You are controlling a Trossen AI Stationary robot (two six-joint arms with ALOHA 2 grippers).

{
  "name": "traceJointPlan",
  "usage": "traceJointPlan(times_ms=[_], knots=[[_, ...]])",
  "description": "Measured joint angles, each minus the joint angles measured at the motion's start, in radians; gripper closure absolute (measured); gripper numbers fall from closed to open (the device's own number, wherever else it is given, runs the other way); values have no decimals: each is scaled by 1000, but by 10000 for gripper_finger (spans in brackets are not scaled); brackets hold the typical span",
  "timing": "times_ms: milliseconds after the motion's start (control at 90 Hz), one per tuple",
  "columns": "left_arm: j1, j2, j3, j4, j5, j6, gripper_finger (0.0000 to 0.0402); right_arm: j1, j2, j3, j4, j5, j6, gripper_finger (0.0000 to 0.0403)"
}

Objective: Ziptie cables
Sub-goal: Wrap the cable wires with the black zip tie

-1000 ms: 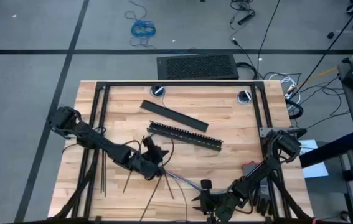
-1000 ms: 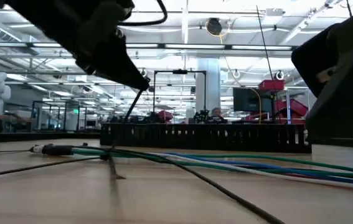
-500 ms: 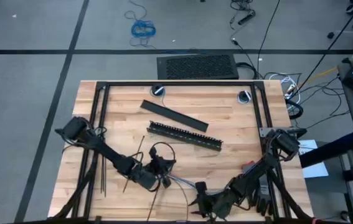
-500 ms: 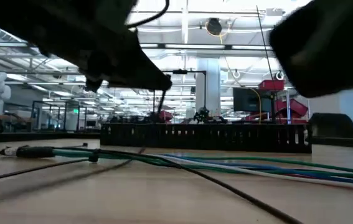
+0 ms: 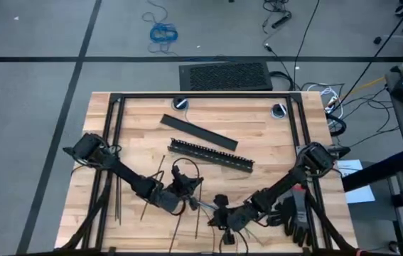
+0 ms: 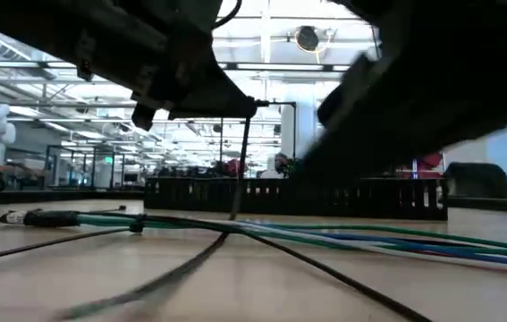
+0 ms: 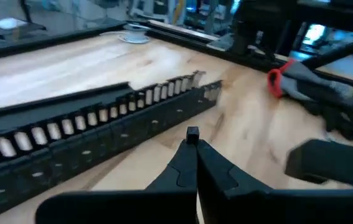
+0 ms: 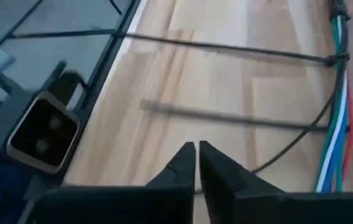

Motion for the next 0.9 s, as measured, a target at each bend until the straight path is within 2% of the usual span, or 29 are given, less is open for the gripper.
traceJointPlan(times_ms=[244,756,900], knots=[[0,19,1,1,1,-50,401,-2,39,57,-133,-13,23,403],[-18,19,0,-27,60,-77,402,64,54,60,-256,47,212,403],[-32,19,0,-27,61,-118,401,92,53,72,-340,54,294,403]])
